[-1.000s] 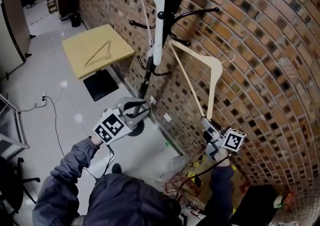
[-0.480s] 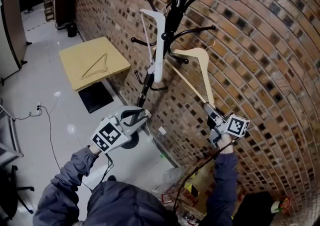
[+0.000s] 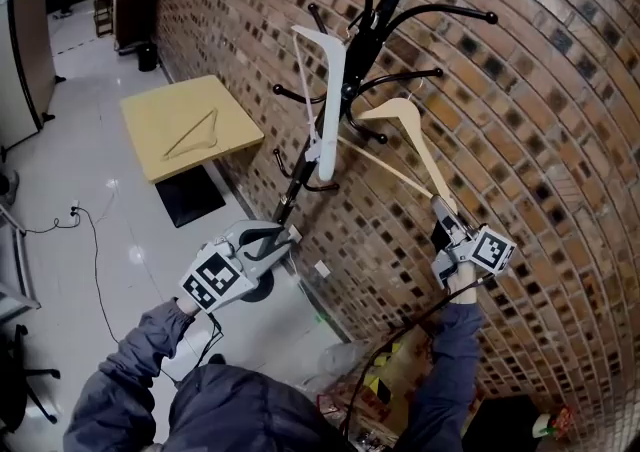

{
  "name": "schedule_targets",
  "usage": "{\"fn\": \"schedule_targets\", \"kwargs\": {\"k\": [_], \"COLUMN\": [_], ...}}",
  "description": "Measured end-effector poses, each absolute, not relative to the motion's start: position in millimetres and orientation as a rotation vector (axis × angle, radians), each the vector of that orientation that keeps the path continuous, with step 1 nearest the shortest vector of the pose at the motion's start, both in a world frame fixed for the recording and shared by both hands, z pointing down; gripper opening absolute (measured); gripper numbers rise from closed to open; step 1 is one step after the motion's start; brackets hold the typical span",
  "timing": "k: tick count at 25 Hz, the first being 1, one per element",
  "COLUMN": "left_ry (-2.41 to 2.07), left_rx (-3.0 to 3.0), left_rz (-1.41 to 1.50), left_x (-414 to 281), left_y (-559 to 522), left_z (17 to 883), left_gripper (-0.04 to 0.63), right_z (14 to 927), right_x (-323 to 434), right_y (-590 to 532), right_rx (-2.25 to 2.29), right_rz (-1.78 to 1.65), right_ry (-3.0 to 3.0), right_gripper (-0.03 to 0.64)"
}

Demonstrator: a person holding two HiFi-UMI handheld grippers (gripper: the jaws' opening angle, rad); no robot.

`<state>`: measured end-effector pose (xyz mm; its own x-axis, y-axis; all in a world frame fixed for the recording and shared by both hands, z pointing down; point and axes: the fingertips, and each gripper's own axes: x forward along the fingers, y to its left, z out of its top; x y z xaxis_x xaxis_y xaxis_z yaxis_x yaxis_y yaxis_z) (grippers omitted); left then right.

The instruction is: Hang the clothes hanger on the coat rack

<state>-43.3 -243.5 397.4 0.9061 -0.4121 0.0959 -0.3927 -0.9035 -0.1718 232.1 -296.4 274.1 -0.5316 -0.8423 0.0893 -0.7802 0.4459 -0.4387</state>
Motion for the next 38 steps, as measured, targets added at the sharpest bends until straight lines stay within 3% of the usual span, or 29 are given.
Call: {"fn": "schedule_targets", "kwargs": {"k": [9,21,27,38], "left_ry": [0.561,0.534,0.598,0.576], "left_rx": [-2.939,-2.929,-2.918,-2.93], "left_rz": [-0.212,-0.201,-0.199,-0.245], "left_x": [-33,-33,-57,-69], "left_y": [-246,-245,-250,-242], "left_z": [407,404,404,415], "left_gripper": [0.094,0.094,0.092,0.092], "right_z": [263,227,265,328], "right_x": [266,238,230,182], "right_y": [-262,-296,-308,-309], "right_rx": [-1.517,-1.516,-1.588,-1.693], "right_rz": [-0.531,-0.457,-0.502,-0.225], "right_ry": [2.512,2.563,2.586,2.759], "right_gripper": [0.041,0.041,0.041,0.048]}}
